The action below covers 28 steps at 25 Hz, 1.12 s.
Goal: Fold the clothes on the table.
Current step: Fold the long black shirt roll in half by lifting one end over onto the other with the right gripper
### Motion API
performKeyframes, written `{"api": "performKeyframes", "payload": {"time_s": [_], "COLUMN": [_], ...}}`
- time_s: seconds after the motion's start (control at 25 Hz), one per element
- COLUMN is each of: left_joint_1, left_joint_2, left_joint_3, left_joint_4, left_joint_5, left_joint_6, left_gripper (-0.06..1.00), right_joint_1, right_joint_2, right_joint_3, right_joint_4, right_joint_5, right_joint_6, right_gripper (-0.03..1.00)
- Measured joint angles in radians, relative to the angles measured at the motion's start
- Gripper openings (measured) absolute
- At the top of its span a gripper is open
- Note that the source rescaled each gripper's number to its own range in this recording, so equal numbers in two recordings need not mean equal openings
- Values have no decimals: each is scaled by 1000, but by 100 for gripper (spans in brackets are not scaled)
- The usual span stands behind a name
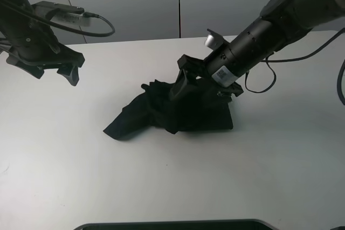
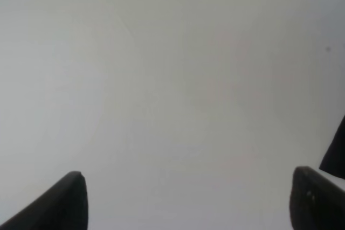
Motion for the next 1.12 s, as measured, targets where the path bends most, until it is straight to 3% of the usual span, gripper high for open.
{"api": "performKeyframes", "payload": {"time_s": [0.24,0.36,0.6,0.88,1.12], "left_joint_1": [0,0,0,0,0], "left_joint_2": [0,0,0,-2,-65], "left_joint_3": [0,0,0,0,0], "left_joint_4": [0,0,-5,-9,-11], "left_joint_5": [2,2,2,4,6], "left_joint_6": [0,0,0,25,48], "left_gripper": [100,100,100,100,100], "right_joint_1": [100,153,246,253,253], "right_joint_2": [77,92,94,97,97], "right_joint_3": [2,-14,-58,-67,-67], "right_joint_4": [364,469,499,465,412], "right_joint_5": [-7,-7,-1,-48,-84], "right_joint_6": [-248,-330,-369,-399,-300], "right_gripper": [72,70,70,70,70]}}
